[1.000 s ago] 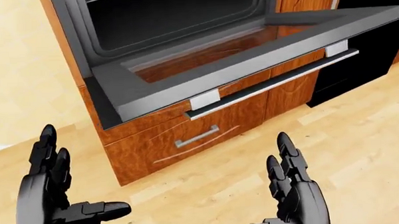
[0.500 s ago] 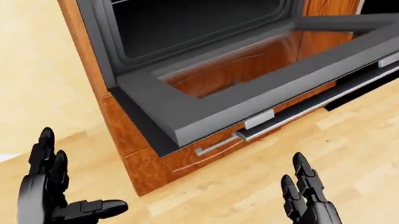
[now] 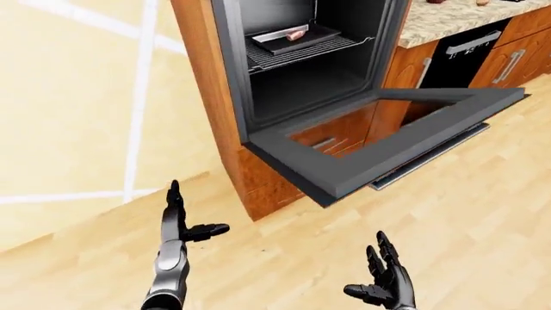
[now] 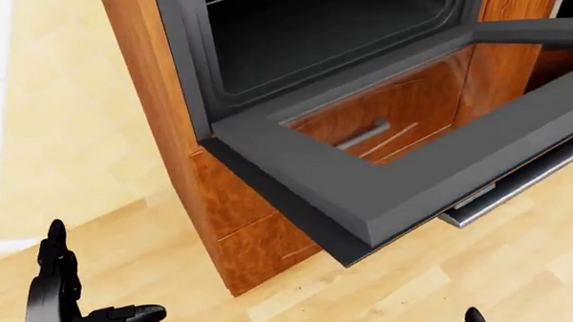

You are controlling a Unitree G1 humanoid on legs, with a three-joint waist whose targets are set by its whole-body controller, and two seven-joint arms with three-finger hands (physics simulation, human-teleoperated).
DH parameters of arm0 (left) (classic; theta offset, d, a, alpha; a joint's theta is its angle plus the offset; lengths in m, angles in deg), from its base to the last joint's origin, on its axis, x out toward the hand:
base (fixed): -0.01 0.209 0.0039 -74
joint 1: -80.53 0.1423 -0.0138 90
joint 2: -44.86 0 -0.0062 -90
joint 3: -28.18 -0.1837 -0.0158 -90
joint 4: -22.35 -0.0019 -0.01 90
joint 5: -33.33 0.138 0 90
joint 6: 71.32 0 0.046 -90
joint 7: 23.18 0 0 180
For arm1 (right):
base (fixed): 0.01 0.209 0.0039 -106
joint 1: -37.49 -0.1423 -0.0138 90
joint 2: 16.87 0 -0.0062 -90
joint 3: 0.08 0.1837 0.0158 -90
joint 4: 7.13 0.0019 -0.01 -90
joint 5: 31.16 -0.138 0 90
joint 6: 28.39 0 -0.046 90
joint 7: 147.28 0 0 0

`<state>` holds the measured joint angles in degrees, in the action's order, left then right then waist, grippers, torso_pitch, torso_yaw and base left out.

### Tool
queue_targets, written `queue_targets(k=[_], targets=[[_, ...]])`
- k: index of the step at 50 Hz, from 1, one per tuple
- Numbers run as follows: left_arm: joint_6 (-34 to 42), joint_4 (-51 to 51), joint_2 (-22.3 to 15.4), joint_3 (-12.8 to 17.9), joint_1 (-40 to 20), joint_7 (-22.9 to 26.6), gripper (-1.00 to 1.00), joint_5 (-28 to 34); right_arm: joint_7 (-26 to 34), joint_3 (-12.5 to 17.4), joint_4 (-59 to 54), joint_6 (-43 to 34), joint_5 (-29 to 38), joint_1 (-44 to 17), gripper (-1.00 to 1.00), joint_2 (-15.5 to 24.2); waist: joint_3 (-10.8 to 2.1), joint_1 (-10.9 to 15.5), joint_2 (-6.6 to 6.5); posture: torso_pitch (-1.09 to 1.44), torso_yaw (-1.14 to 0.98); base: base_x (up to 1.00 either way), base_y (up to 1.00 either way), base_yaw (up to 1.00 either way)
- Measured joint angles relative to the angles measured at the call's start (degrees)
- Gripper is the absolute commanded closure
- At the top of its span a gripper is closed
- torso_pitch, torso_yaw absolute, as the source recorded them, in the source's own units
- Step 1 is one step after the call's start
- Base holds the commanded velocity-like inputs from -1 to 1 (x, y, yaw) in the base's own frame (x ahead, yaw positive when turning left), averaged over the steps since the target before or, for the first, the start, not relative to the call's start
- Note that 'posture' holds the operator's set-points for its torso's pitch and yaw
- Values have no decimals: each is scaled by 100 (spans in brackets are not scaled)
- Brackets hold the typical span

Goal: Close the oven door.

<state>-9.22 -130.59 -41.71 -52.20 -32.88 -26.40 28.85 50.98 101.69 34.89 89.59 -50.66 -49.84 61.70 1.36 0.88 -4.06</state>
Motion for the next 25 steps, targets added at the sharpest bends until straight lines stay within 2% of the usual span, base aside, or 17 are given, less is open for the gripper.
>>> queue_targets(k=[2,9,11,13,14,16,19,21,25], targets=[[-76,-46,-17,-9,-35,-27,-100,-13,105,-16,-311,172,-46,-100,-100,32,-19,-8,138,0,0,3,40,0],[-295,-338,-13,-74,-195,-13,-100,37,257,105,-983,754,-337,-322,-100,207,31,-89,651,0,0,3,40,0],[-373,-493,-22,-83,-226,-19,-100,64,310,95,-1238,890,-404,-390,-100,214,23,-94,830,0,0,2,40,0],[-426,-707,42,-127,-254,0,-100,110,364,116,-1615,1011,-464,-505,-100,280,32,-187,727,0,0,0,36,0],[-422,-834,70,-159,-256,25,-100,145,384,135,-1829,1086,-495,-549,-100,302,5,-200,727,0,0,0,10,0],[-411,-1001,75,-174,-260,70,-100,203,448,154,-2240,1241,-559,-631,-100,321,-44,-192,644,0,0,0,0,0],[-421,-1078,8,-110,-313,80,-100,230,582,184,-2571,1472,-656,-712,-100,358,-2,-217,306,0,0,0,0,0],[-354,-1096,-72,-55,-308,87,-100,203,698,222,-2720,1534,-763,-722,-100,299,49,-197,371,0,0,0,0,0],[-287,-1196,-142,-29,-310,28,-100,209,953,252,-2950,1555,-914,-676,-100,276,12,-131,450,0,0,0,0,0]])
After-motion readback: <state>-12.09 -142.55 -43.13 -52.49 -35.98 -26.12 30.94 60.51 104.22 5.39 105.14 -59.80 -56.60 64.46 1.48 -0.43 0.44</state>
